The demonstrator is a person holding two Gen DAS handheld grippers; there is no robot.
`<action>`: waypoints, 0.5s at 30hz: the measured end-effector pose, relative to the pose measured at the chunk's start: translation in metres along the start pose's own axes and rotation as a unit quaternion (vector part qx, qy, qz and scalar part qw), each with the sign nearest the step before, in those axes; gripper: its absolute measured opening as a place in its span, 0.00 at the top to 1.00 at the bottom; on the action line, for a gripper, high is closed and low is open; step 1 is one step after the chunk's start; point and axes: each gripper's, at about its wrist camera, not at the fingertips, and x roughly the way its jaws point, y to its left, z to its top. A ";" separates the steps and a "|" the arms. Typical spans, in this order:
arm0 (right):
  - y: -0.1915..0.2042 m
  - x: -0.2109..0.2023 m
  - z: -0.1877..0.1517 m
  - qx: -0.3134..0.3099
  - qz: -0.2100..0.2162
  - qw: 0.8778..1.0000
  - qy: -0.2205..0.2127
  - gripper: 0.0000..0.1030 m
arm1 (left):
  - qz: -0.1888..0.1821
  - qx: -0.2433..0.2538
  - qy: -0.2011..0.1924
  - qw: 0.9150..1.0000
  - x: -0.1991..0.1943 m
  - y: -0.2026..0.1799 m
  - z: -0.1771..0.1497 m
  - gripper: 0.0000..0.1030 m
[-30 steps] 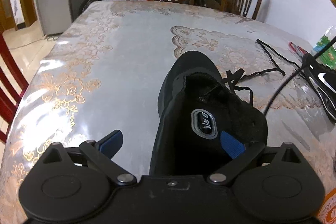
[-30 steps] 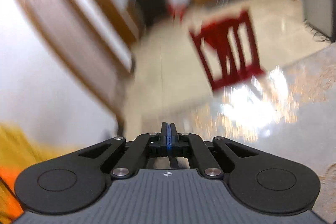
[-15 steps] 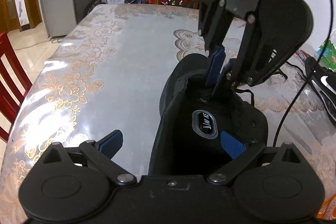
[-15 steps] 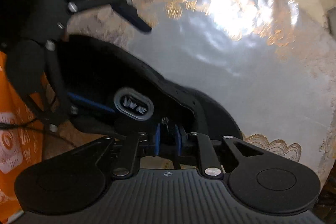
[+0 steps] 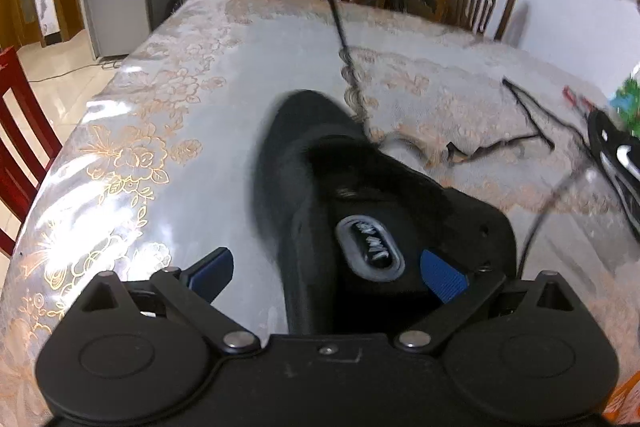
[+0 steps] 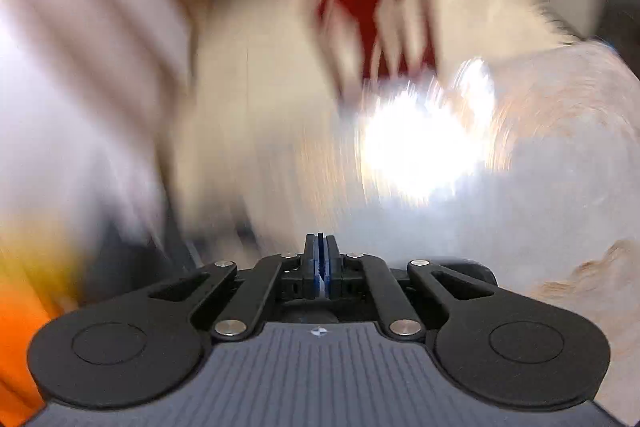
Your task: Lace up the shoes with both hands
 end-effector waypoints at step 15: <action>0.026 -0.123 0.026 0.056 0.317 0.828 -0.459 1.00 | 0.056 0.022 0.045 0.997 0.004 0.001 -0.018 0.00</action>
